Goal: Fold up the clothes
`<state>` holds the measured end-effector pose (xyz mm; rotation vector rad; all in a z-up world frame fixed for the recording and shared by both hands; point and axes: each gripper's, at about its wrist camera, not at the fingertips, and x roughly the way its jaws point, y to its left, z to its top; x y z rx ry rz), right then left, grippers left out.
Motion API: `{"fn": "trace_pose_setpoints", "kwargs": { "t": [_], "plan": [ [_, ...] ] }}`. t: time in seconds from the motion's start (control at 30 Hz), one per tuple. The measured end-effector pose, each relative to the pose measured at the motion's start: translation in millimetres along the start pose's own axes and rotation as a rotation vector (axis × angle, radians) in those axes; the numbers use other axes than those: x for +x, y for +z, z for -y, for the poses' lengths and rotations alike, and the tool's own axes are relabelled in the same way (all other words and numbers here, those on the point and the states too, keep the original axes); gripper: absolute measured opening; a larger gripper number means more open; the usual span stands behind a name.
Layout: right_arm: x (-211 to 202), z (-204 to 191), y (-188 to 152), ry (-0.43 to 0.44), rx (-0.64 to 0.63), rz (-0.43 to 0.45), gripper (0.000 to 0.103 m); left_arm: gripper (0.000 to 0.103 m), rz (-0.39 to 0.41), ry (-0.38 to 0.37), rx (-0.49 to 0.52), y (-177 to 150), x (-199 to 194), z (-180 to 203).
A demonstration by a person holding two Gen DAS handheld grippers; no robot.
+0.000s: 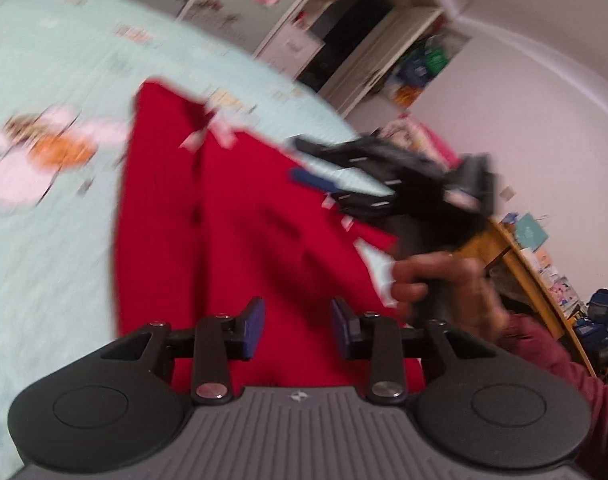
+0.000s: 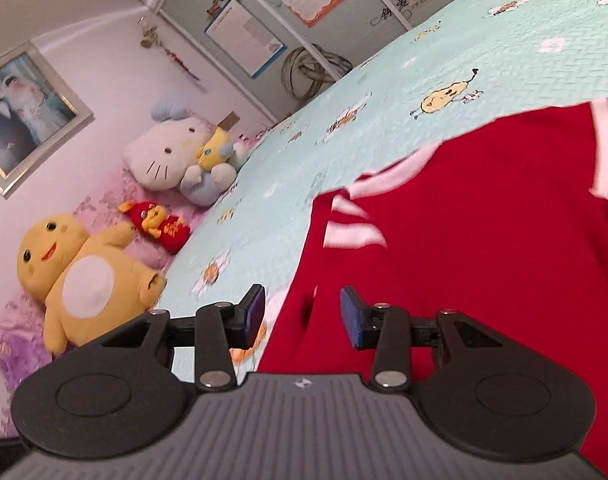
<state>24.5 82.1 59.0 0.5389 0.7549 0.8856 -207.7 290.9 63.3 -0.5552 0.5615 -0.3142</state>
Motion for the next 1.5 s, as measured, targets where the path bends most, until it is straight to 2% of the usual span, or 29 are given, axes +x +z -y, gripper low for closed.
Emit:
{"fn": "trace_pose_setpoints", "kwargs": {
  "t": [0.1,0.17,0.2,0.23,0.3,0.33,0.37,0.47,0.63,0.7,0.87,0.97,1.1,1.17,1.23,1.3,1.37,1.4,1.43,1.47,1.5],
  "plan": [
    [26,12,13,-0.025,0.019,0.014,0.017,0.038,0.021,0.021,0.01,5,29,-10],
    [44,19,20,-0.031,0.029,0.008,0.013,0.035,0.004,0.051,-0.036,-1,44,-30],
    [57,21,23,-0.03,0.023,-0.015,0.013,0.025,0.004,0.054,-0.046,-7,48,-40],
    [70,23,26,-0.028,0.016,-0.04,0.013,0.008,0.013,0.057,-0.052,-13,49,-49],
    [95,28,31,-0.024,0.001,-0.09,0.013,0.006,0.044,0.025,-0.084,-21,45,-62],
    [111,33,33,-0.061,-0.01,-0.128,0.012,0.006,0.045,0.011,-0.097,-22,44,-64],
    [128,39,34,-0.102,-0.021,-0.167,0.0,0.006,0.042,0.009,-0.097,-21,44,-65],
    [142,62,38,-0.05,0.125,-0.146,0.0,0.006,0.044,0.023,-0.06,-22,43,-58],
    [133,72,38,0.002,0.179,-0.113,0.0,0.006,0.043,0.015,-0.071,-22,39,-60],
    [124,71,40,0.022,0.194,-0.074,0.006,0.006,0.042,0.02,-0.067,-20,42,-60],
    [94,66,35,0.146,0.263,0.008,0.006,0.007,0.043,0.027,-0.076,-11,41,-59],
    [80,65,27,0.193,0.291,0.039,0.008,0.01,0.079,0.042,-0.091,12,45,-55],
    [81,75,17,0.199,0.323,0.084,0.023,0.019,0.133,0.069,-0.111,47,55,-51],
    [85,85,8,0.191,0.351,0.094,0.026,0.022,0.16,0.083,-0.12,65,59,-49],
    [89,96,-1,0.183,0.379,0.105,0.024,0.022,0.187,0.097,-0.13,82,64,-47],
    [90,96,2,0.214,0.368,0.112,0.029,0.022,0.213,0.125,-0.148,97,85,-55],
    [92,97,2,0.214,0.362,0.105,0.029,0.022,0.207,0.153,-0.174,100,116,-71],
    [91,97,3,0.223,0.363,0.106,0.029,0.022,0.184,0.186,-0.202,95,127,-81],
    [91,98,4,0.233,0.364,0.108,0.029,0.007,0.173,0.207,-0.246,88,137,-94],
    [90,99,4,0.237,0.367,0.108,0.03,0.004,0.178,0.205,-0.296,78,143,-109],
    [90,100,4,0.242,0.37,0.109,0.03,0.004,0.187,0.173,-0.355,74,144,-123]
  ]
}}
